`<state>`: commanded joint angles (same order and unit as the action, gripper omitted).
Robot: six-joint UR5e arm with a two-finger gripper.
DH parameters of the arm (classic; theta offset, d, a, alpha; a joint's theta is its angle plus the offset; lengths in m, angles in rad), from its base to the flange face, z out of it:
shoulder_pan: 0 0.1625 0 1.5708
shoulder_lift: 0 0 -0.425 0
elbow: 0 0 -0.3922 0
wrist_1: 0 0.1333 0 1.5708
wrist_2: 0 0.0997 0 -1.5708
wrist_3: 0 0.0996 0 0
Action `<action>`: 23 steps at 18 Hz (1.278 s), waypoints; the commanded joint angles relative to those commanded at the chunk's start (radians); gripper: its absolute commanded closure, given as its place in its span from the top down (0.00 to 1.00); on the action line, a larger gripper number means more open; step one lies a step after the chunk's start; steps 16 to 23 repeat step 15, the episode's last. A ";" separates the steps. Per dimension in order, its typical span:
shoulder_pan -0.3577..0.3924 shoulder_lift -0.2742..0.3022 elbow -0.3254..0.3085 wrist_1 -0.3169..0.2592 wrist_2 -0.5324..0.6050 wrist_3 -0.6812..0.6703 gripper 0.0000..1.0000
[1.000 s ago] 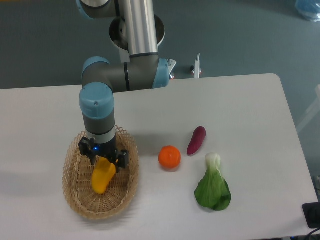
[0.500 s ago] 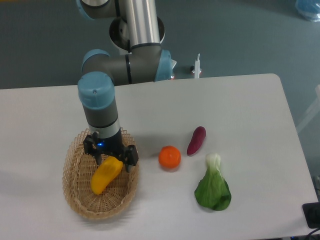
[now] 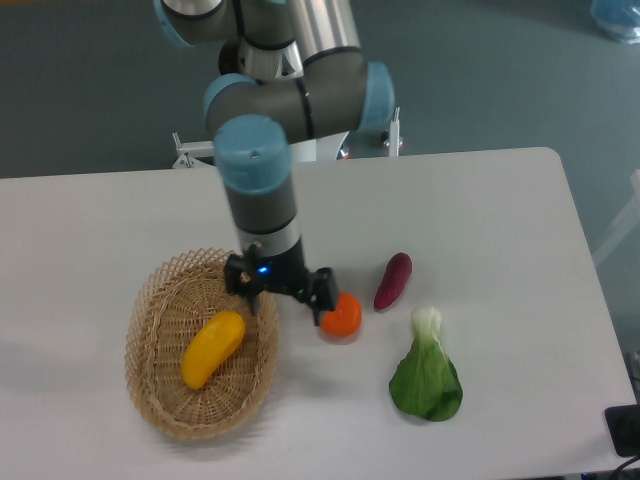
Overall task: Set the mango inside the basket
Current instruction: 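Raise the open gripper up and away from the basket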
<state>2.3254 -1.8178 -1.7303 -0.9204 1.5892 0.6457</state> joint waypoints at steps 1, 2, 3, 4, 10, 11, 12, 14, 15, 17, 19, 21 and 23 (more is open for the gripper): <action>0.003 0.000 0.002 0.000 0.000 0.005 1.00; 0.015 0.002 0.000 0.000 0.000 0.006 1.00; 0.018 0.003 0.000 -0.002 0.002 0.011 1.00; 0.022 0.008 0.003 -0.014 0.002 0.018 1.00; 0.057 0.049 0.028 -0.143 0.000 0.132 1.00; 0.058 0.049 0.035 -0.155 0.000 0.134 1.00; 0.060 0.049 0.041 -0.164 0.000 0.134 1.00; 0.058 0.051 0.048 -0.173 0.000 0.134 1.00; 0.057 0.051 0.048 -0.173 0.000 0.134 1.00; 0.057 0.051 0.048 -0.173 0.000 0.134 1.00; 0.057 0.051 0.048 -0.173 0.000 0.134 1.00; 0.057 0.051 0.048 -0.173 0.000 0.134 1.00; 0.057 0.051 0.048 -0.173 0.000 0.134 1.00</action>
